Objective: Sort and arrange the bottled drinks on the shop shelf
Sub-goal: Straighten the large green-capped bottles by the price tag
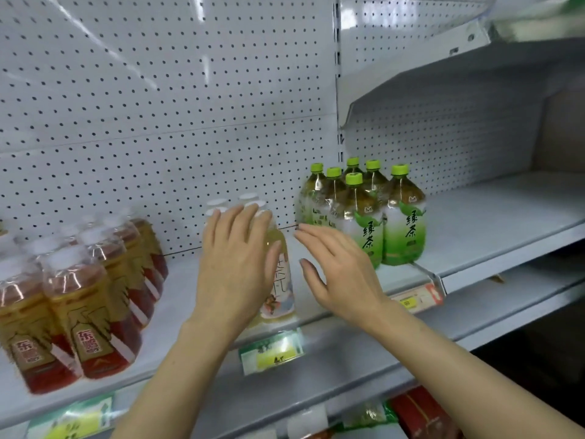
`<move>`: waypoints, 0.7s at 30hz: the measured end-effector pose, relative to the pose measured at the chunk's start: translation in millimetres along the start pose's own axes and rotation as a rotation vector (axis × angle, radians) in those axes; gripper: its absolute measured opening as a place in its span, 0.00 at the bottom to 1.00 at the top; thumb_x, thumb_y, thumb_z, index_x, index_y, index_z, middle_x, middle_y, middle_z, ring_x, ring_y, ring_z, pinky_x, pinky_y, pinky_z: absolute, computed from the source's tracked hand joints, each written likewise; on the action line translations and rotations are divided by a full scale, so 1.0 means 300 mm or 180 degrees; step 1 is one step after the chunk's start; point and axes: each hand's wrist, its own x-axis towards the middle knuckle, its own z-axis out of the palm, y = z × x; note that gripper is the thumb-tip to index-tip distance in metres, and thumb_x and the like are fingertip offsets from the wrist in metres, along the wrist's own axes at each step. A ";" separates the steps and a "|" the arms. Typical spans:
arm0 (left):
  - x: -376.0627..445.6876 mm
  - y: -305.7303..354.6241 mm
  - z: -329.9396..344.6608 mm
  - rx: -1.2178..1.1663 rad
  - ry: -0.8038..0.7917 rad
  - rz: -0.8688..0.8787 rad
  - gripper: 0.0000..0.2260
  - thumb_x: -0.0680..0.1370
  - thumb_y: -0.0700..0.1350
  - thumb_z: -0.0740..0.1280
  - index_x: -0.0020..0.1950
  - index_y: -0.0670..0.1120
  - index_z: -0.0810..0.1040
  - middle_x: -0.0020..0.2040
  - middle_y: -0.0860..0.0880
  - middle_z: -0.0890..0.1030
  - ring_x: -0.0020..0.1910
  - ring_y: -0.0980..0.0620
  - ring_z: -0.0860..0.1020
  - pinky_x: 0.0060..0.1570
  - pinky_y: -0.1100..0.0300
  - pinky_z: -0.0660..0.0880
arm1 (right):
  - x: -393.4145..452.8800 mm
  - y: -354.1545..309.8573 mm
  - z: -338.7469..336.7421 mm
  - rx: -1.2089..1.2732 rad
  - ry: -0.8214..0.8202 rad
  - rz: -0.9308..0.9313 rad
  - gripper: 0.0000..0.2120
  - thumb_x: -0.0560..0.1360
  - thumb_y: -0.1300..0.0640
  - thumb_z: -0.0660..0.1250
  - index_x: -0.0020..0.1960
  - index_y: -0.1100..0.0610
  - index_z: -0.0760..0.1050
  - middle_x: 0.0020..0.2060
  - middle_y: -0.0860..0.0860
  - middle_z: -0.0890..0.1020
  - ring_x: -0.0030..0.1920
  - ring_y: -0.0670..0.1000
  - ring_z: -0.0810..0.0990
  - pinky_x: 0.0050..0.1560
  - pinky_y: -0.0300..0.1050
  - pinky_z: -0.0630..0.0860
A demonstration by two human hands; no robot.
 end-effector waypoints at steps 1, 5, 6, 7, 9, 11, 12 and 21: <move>0.013 0.022 0.011 -0.0074 0.0059 0.0081 0.20 0.79 0.50 0.62 0.66 0.41 0.76 0.65 0.42 0.77 0.66 0.39 0.73 0.70 0.41 0.66 | -0.017 0.031 -0.012 -0.0038 -0.0011 0.0089 0.19 0.76 0.59 0.67 0.65 0.62 0.77 0.62 0.55 0.80 0.62 0.54 0.78 0.64 0.50 0.74; 0.037 0.140 0.072 -0.0519 0.0033 0.0218 0.18 0.80 0.48 0.63 0.66 0.40 0.76 0.63 0.42 0.78 0.62 0.41 0.75 0.65 0.50 0.69 | -0.104 0.172 -0.062 -0.0178 -0.0196 0.0379 0.20 0.75 0.58 0.67 0.66 0.61 0.76 0.62 0.54 0.80 0.62 0.54 0.78 0.63 0.52 0.76; 0.036 0.177 0.090 -0.0703 -0.0122 0.0142 0.19 0.80 0.49 0.64 0.68 0.40 0.76 0.64 0.43 0.78 0.63 0.43 0.75 0.65 0.51 0.70 | -0.123 0.215 -0.076 -0.0217 -0.0226 0.0485 0.21 0.75 0.58 0.67 0.67 0.60 0.76 0.63 0.54 0.79 0.63 0.53 0.77 0.63 0.54 0.76; 0.037 0.217 0.105 -0.0931 -0.0366 -0.0007 0.21 0.80 0.49 0.65 0.70 0.41 0.74 0.67 0.44 0.76 0.66 0.44 0.74 0.66 0.53 0.69 | -0.138 0.262 -0.089 -0.0247 -0.0235 0.0641 0.21 0.75 0.57 0.68 0.68 0.59 0.75 0.64 0.54 0.78 0.64 0.54 0.76 0.63 0.55 0.76; 0.058 0.284 0.148 -0.1459 -0.0890 -0.0453 0.25 0.80 0.52 0.65 0.75 0.44 0.67 0.73 0.47 0.71 0.72 0.48 0.68 0.69 0.55 0.65 | -0.147 0.357 -0.115 -0.0237 -0.0232 0.1179 0.26 0.75 0.56 0.70 0.72 0.58 0.70 0.69 0.53 0.74 0.69 0.55 0.71 0.65 0.59 0.73; 0.095 0.321 0.249 -0.1877 -0.1429 -0.0974 0.32 0.79 0.55 0.68 0.79 0.45 0.61 0.76 0.47 0.66 0.74 0.49 0.65 0.71 0.53 0.63 | -0.134 0.462 -0.135 -0.0009 -0.0272 0.1898 0.37 0.73 0.52 0.73 0.77 0.56 0.61 0.75 0.54 0.65 0.74 0.56 0.62 0.72 0.60 0.64; 0.121 0.335 0.286 -0.2164 -0.1627 -0.1232 0.36 0.76 0.57 0.70 0.79 0.46 0.60 0.76 0.47 0.66 0.73 0.48 0.66 0.72 0.51 0.64 | -0.119 0.513 -0.141 0.0175 -0.0302 0.2218 0.43 0.71 0.51 0.75 0.78 0.56 0.56 0.77 0.54 0.60 0.76 0.56 0.57 0.75 0.59 0.59; 0.240 0.383 0.411 -0.3289 -0.1394 -0.2484 0.30 0.65 0.46 0.82 0.61 0.51 0.71 0.51 0.58 0.79 0.56 0.49 0.80 0.58 0.50 0.78 | -0.065 0.849 -0.156 0.2416 -0.1162 0.2885 0.54 0.54 0.49 0.85 0.75 0.43 0.63 0.65 0.49 0.77 0.65 0.53 0.76 0.65 0.60 0.75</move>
